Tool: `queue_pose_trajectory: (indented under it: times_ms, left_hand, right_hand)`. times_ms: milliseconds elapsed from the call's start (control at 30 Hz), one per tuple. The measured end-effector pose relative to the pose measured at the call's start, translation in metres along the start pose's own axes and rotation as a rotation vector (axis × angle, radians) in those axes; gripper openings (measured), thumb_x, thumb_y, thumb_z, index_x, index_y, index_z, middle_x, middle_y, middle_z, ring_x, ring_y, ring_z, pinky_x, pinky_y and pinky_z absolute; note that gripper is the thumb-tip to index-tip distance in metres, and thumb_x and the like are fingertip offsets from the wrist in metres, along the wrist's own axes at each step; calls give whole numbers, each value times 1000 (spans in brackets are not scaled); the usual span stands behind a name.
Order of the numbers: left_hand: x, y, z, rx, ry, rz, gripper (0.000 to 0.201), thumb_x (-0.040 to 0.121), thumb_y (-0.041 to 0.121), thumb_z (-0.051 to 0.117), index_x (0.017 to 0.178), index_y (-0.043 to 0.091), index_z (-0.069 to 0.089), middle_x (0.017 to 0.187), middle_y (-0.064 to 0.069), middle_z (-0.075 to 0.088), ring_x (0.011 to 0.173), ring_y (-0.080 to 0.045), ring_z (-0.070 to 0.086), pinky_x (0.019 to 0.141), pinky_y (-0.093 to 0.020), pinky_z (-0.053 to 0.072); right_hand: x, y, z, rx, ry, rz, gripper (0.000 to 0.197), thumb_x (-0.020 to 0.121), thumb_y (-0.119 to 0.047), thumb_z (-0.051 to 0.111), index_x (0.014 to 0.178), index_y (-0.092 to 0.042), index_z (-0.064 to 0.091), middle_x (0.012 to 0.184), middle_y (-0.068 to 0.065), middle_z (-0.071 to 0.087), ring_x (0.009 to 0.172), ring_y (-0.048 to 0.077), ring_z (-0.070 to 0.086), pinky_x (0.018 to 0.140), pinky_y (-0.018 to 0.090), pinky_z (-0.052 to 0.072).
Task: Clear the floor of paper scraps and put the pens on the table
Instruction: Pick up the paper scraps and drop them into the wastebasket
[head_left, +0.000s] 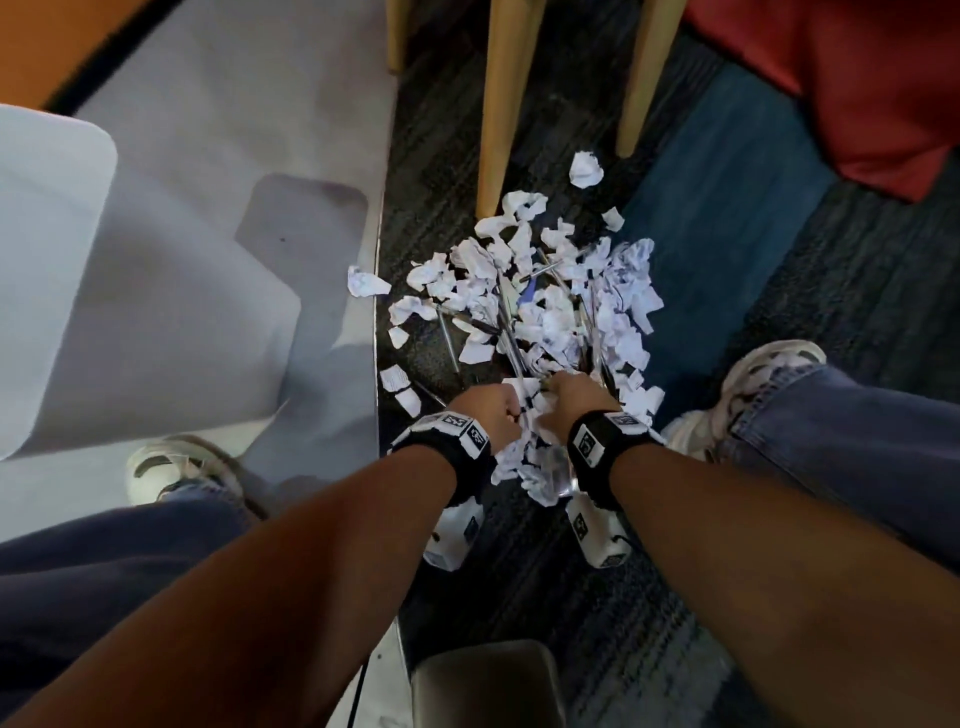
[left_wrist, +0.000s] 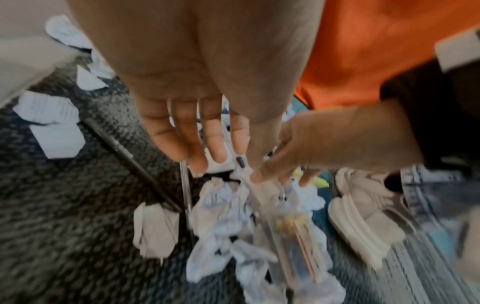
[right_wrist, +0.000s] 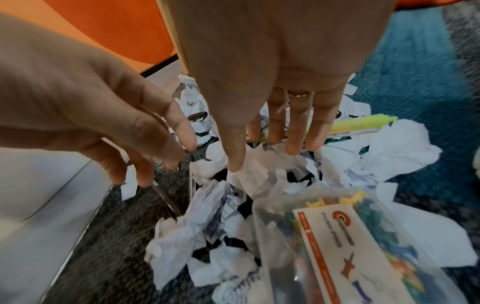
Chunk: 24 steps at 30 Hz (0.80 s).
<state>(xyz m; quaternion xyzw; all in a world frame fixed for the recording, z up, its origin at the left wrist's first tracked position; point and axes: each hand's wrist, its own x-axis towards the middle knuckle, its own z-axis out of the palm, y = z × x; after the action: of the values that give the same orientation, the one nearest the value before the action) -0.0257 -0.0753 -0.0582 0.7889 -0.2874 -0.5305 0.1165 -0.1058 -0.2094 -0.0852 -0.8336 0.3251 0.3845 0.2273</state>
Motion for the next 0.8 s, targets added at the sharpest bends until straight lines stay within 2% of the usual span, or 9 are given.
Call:
queue_pose_trajectory:
  times_ms: [67, 133, 200, 267, 367, 467, 600, 700, 800]
  left_hand:
    - [3, -3, 16, 85, -40, 14, 26, 92, 31, 60, 108, 14, 49, 104, -11, 57, 80, -27, 54, 65, -32, 40]
    - [4, -8, 30, 129, -36, 0, 39, 88, 38, 65, 110, 14, 44, 115, -14, 52, 85, -29, 54, 69, -35, 44]
    - [3, -10, 39, 122, -39, -41, 54, 84, 40, 69, 121, 14, 40, 130, -17, 44, 95, -33, 56, 77, -40, 49]
    - [2, -13, 44, 118, -41, -74, 63, 83, 36, 71, 130, 13, 35, 136, -18, 39, 104, -38, 57, 84, -44, 50]
    - [0, -16, 48, 134, -32, -57, 59, 89, 25, 65, 136, 10, 32, 134, -20, 42, 109, -39, 55, 85, -43, 49]
    - [-2, -17, 48, 139, -23, -48, 48, 93, 24, 57, 133, 8, 36, 122, -19, 53, 104, -37, 57, 80, -40, 47]
    - [-5, -17, 43, 65, 26, -82, 40, 95, 29, 52, 130, 13, 44, 127, -13, 53, 111, -32, 55, 89, -38, 48]
    - [-7, -19, 34, 24, 81, -88, 41, 97, 32, 44, 133, 13, 45, 131, -11, 51, 110, -29, 56, 88, -35, 46]
    - [-14, -16, 16, -9, 124, -115, 46, 98, 34, 42, 139, 12, 43, 133, -12, 51, 106, -27, 60, 85, -32, 47]
  right_hand:
    - [1, -1, 4, -48, -16, -11, 65, 80, -37, 71, 136, -19, 44, 136, 13, 42, 116, 34, 55, 95, 43, 49]
    - [2, -1, 9, -121, -46, -17, 64, 82, -36, 70, 136, -18, 42, 136, 13, 36, 115, 35, 55, 93, 43, 50]
    - [1, -1, 13, -138, -22, -51, 47, 85, -27, 67, 127, -14, 50, 132, 12, 38, 110, 34, 57, 89, 41, 50]
    - [0, -2, 16, -120, 16, -77, 27, 88, -17, 58, 114, -11, 60, 127, 13, 44, 104, 33, 59, 88, 38, 51]
    - [-1, -2, 18, -65, 32, -55, 21, 88, -11, 53, 106, -8, 64, 124, 13, 49, 102, 31, 61, 89, 35, 51]
    - [-3, -3, 16, 16, 62, -36, 25, 86, -14, 55, 108, -7, 64, 120, 14, 54, 103, 31, 61, 85, 31, 50]
    - [-8, -3, 10, 174, 146, 12, 27, 87, -25, 57, 107, -6, 60, 105, 16, 64, 96, 32, 62, 75, 31, 48]
    - [-11, -2, 3, 288, 164, 65, 29, 88, -33, 58, 106, -11, 58, 101, 14, 63, 92, 31, 61, 71, 30, 47]
    - [-16, -3, -9, 333, 174, 67, 17, 86, -29, 62, 89, -14, 53, 89, 11, 59, 81, 27, 57, 68, 29, 46]
